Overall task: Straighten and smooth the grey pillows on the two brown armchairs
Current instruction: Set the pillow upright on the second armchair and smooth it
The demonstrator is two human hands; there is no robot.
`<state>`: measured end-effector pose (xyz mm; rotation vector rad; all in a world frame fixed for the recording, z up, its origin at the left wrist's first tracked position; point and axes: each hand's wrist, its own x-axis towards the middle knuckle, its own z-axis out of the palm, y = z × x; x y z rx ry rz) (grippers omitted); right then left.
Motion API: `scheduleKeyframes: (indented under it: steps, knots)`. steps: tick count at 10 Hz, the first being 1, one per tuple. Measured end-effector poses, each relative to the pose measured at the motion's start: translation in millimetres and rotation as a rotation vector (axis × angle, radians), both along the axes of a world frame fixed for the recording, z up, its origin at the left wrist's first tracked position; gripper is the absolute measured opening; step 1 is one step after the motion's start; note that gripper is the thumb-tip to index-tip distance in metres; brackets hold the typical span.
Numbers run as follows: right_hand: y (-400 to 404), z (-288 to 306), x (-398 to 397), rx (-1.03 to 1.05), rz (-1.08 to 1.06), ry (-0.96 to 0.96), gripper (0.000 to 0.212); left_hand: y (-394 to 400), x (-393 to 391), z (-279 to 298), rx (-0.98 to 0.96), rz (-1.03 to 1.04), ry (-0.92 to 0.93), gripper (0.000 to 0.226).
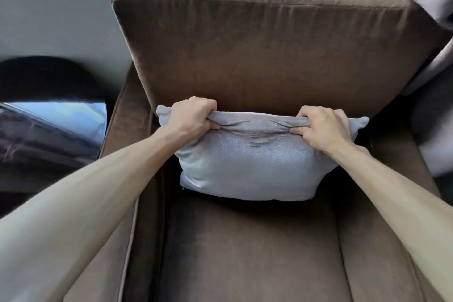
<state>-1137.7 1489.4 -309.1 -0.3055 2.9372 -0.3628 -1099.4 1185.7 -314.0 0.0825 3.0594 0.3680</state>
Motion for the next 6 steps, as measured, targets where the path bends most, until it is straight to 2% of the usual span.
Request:
scheduleKeyframes:
  steps: [1,2,3,4,5,6]
  knots:
    - [-0.4,-3.9,2.1,-0.038,-0.053,0.049,0.022,-1.0,2.4,-2.8,0.038,-0.005,0.076,0.031]
    - [17.0,-4.6,1.0,-0.062,-0.065,-0.07,0.034,-25.0,6.4,2.2,-0.022,-0.046,-0.045,0.038]
    - [43.4,-5.7,-1.7,0.001,-0.118,-0.164,0.037,-51.0,17.0,0.5,-0.094,0.052,-0.046,0.033]
    - [51.5,-6.7,1.1,0.057,-0.185,-0.094,0.018,-43.1,20.5,0.4,-0.085,0.12,0.014,0.028]
    - [50.0,-7.0,2.8,0.061,-0.263,0.002,0.026,-29.6,19.3,7.6,-0.081,0.184,0.039,0.019]
    - [45.7,-4.4,7.2,0.06,-0.271,0.034,0.024,-34.2,24.8,10.5,-0.057,0.281,-0.004,0.029]
